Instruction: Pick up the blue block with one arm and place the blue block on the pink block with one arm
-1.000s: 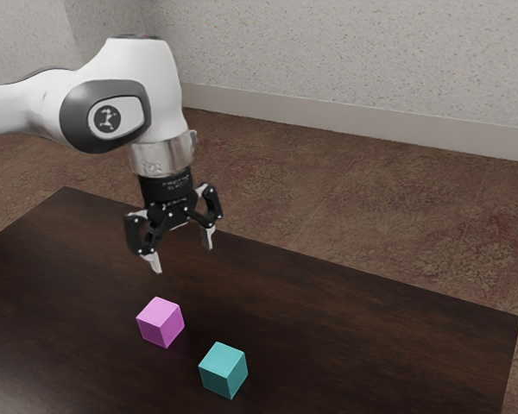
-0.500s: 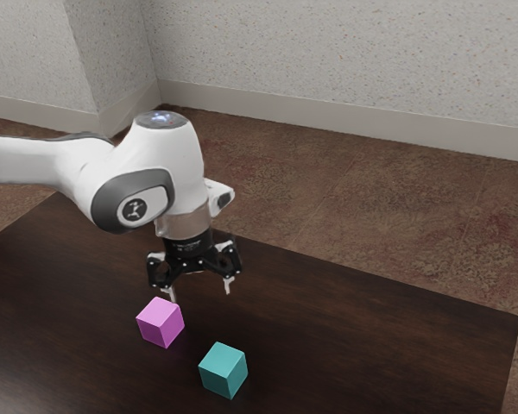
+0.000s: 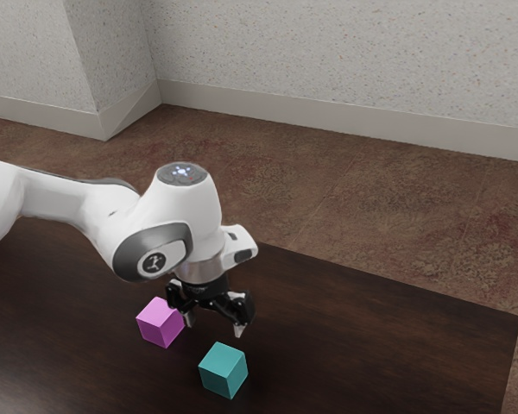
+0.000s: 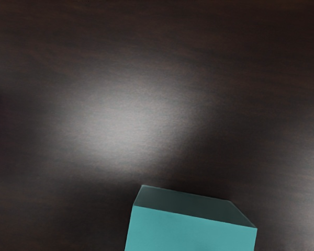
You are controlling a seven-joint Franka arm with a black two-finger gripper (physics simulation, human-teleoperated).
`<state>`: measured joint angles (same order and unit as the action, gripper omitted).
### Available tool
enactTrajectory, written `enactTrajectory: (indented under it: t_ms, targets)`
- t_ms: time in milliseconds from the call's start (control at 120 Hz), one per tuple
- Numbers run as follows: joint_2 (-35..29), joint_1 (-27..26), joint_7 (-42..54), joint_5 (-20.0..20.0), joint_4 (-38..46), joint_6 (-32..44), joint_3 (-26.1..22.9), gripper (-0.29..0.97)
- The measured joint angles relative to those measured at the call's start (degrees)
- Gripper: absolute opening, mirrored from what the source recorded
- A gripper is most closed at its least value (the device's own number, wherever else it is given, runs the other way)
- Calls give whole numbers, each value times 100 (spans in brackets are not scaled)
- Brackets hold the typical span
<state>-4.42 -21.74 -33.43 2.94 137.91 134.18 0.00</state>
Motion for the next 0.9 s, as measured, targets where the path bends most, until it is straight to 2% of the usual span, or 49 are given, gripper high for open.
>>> enactTrajectory:
  t_ms: [358, 900]
  targets:
    - [182, -212, 645, -21, 395, 755, -2, 68]
    - [494, -205, 850, -674, 675, 1122, -9, 68]
